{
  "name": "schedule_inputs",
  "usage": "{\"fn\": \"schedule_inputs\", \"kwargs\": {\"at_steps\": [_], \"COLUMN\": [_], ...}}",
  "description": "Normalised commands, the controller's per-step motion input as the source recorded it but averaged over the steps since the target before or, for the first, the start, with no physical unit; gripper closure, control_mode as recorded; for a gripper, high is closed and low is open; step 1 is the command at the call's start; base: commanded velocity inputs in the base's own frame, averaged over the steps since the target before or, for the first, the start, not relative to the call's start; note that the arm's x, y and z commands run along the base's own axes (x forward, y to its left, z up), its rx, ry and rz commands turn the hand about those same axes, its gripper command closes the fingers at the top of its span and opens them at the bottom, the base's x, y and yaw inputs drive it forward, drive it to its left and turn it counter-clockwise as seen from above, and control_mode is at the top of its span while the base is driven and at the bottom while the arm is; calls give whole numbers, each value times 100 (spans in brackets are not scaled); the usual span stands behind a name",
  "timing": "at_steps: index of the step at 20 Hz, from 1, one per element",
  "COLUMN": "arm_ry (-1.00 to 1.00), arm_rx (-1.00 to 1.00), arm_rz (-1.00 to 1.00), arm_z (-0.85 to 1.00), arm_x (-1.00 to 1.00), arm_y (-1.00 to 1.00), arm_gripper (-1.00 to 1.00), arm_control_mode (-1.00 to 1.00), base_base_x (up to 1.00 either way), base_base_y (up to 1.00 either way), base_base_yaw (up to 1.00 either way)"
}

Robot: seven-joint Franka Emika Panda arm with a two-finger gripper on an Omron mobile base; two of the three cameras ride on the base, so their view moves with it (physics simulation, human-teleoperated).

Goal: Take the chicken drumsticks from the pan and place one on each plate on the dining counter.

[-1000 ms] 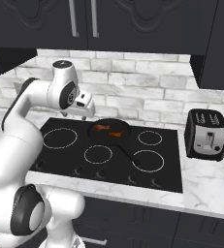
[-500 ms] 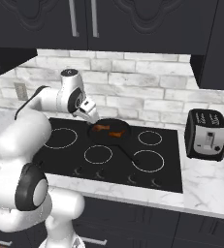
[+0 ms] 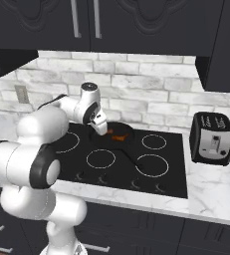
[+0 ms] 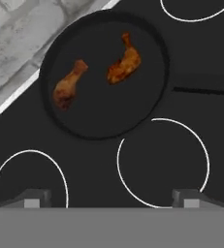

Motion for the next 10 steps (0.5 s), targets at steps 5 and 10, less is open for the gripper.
{"fn": "schedule_inputs", "kwargs": {"at_steps": [5, 10], "arm_ry": [5, 12], "arm_rx": [8, 5], "arm_rz": [-10, -4], "arm_z": [-46, -38], "arm_x": [77, 86], "arm_y": [0, 0], "arm_gripper": [-100, -100], "arm_control_mode": [-100, -100], "base_base_x": [0, 0], "base_base_y": [0, 0], "base_base_yaw": [0, 0]}}
